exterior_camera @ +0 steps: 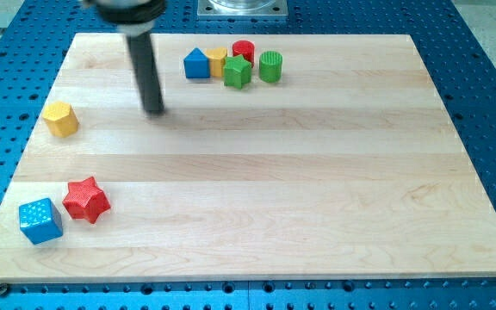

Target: Push the red star into the green star

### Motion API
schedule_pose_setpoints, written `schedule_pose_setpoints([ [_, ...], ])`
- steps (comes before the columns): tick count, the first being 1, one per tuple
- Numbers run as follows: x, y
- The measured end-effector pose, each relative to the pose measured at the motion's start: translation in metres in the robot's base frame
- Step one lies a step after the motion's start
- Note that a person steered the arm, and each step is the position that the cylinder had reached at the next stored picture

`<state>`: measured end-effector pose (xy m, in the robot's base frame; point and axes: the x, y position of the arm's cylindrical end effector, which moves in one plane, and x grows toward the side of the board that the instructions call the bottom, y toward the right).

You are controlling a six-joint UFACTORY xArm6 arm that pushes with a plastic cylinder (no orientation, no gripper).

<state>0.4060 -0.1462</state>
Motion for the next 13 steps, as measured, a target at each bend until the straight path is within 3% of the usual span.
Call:
schedule_pose_setpoints([
  [1,0.103,0.04],
  [2,0.177,0.103],
  [3,0.212,0.064],
  [4,0.212,-0.023],
  [5,0.211,-0.155],
  [6,0.195,-0.14],
  [7,0.156,-0.059],
  [8,0.11,-0.018],
  [9,0.125,-0.05],
  [10,0.164,-0.132],
  [11,0.114,-0.127],
  [12,0.106,0.0],
  [13,0.095,0.031],
])
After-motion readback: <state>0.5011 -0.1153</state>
